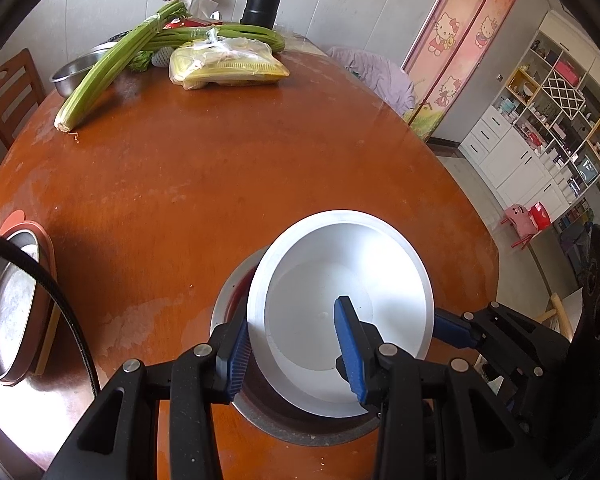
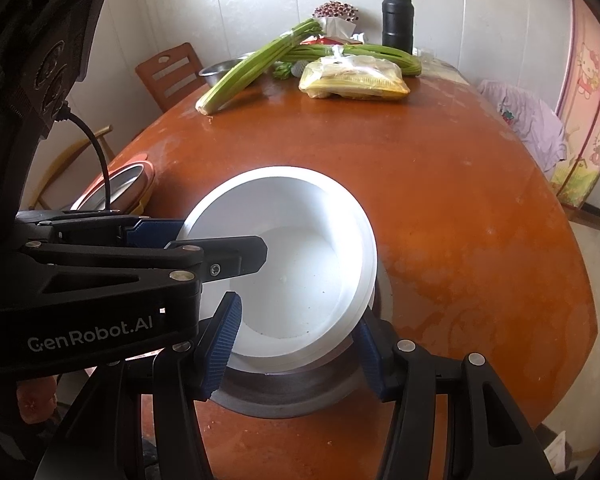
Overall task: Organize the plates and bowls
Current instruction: 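Settle the white bowl in the stack and open the left tool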
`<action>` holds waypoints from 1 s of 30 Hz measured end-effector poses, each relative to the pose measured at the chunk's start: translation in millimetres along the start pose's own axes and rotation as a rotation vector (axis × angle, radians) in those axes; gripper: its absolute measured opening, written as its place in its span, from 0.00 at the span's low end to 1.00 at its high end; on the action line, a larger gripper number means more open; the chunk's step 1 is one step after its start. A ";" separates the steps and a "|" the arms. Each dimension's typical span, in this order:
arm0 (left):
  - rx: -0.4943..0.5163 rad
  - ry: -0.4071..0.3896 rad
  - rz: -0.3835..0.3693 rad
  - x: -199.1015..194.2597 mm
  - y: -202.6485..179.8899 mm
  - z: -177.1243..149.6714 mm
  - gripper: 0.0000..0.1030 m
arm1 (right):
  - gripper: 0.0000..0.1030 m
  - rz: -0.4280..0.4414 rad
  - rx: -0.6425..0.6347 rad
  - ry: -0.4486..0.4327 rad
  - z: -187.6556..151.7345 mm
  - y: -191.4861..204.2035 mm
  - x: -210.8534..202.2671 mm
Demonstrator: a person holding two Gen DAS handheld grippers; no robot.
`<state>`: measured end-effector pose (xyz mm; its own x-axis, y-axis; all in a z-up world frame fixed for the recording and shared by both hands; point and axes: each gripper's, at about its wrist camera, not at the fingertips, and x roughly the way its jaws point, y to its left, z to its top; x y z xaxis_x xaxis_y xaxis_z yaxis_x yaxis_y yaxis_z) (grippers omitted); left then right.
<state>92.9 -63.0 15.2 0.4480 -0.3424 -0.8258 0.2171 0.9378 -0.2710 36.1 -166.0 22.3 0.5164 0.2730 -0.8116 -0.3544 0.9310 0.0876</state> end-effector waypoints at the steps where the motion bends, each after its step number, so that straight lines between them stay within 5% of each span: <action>1: 0.000 0.000 -0.001 0.2 0.3 0.0 0.39 | 0.56 -0.001 0.001 0.000 -0.2 0.4 0.0; 30: 0.005 -0.009 0.023 -2.1 2.8 3.6 0.39 | 0.56 -0.020 0.022 -0.015 0.7 -6.2 -5.7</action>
<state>95.7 -59.8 17.9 0.4606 -0.3210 -0.8276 0.2106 0.9452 -0.2494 36.0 -173.2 26.8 0.5347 0.2579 -0.8047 -0.3270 0.9412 0.0843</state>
